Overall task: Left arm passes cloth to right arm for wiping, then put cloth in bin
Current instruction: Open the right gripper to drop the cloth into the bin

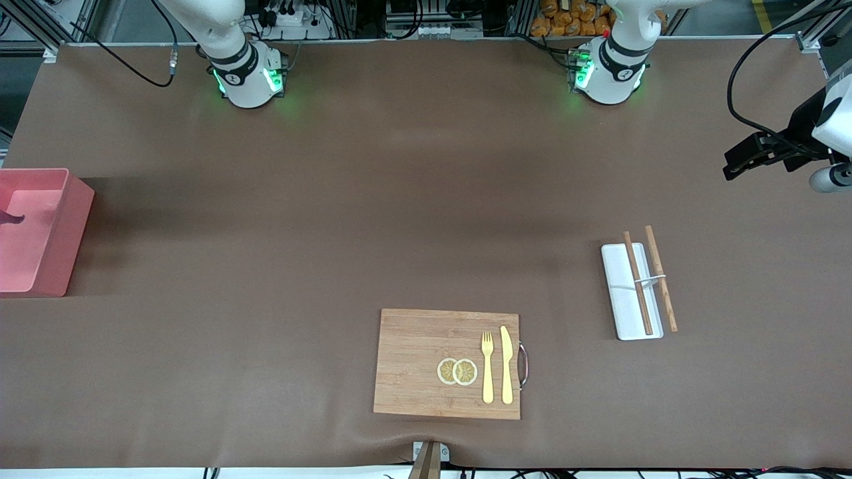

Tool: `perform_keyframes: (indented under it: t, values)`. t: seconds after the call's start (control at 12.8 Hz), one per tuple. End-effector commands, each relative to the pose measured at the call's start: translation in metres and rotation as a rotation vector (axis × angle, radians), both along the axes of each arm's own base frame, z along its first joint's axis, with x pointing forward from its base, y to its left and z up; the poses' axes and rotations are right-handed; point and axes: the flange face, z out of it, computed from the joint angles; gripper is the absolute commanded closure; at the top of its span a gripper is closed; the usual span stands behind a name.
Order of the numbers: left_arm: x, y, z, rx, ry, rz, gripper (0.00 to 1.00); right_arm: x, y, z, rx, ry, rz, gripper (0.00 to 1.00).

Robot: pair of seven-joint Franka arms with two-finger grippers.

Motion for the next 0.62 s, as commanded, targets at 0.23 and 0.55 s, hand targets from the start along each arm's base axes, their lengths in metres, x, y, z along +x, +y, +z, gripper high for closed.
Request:
perform_keyframes:
  t: [0.23, 0.55]
  values:
    - [-0.010, -0.003, 0.009, 0.008, -0.006, -0.018, 0.00, 0.034, 0.058, 0.036, 0.048, -0.043, 0.094, 0.00]
    - [-0.012, 0.000, 0.013, -0.005, -0.012, -0.012, 0.00, 0.065, 0.173, 0.067, 0.094, -0.016, -0.026, 0.00]
